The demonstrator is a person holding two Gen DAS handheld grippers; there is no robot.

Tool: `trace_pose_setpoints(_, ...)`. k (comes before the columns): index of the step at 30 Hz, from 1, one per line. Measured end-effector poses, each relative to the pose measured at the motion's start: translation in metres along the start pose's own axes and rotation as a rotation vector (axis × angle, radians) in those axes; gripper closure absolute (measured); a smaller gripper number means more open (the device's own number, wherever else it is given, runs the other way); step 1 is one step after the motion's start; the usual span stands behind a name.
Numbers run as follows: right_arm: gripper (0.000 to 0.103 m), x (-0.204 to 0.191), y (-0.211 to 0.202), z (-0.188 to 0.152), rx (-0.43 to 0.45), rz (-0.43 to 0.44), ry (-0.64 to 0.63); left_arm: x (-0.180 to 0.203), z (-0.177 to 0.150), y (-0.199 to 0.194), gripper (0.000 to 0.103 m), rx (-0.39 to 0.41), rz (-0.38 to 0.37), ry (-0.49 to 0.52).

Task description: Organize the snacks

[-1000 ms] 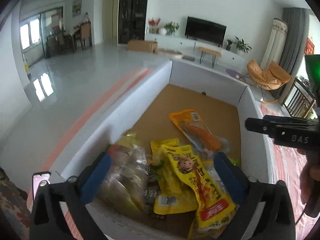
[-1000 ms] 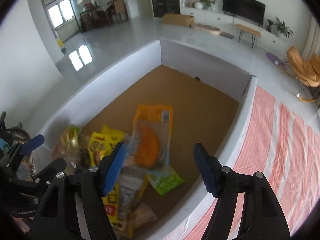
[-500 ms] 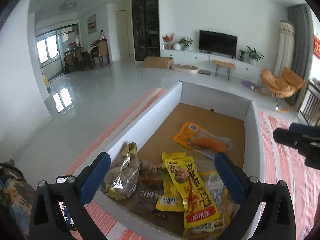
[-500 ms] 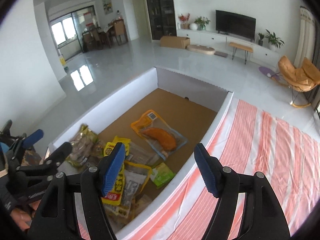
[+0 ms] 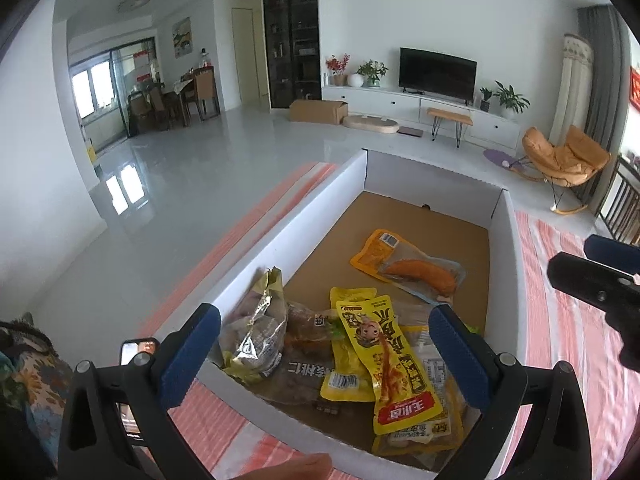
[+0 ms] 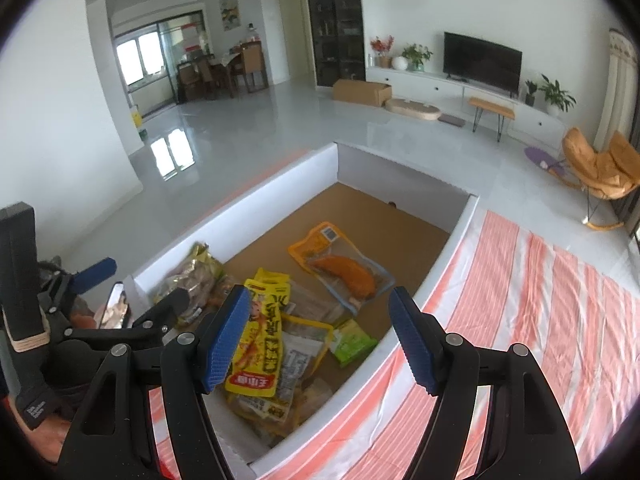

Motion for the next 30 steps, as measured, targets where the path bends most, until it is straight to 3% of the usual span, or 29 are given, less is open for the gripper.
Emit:
trace_pose_setpoints(14,0.028,0.006,0.007,-0.001,-0.007,-0.034,0.006,0.012,-0.008,0.007,0.000,-0.068,-0.059,0.020)
trace_pose_setpoints(30,0.028,0.003,0.015,-0.003,-0.024,-0.042,-0.001,-0.004,-0.009,0.014,0.000,-0.075,-0.028,-0.013)
Point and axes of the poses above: each gripper's, at about its wrist camera, not at the fingertips, and y roughly the way its jaws point, x to its right, z to its top, the point moved 10 cm from there along y, roughly the way its jaws point, and after that the axes turned 1 degree about y, right-handed, at the moved point
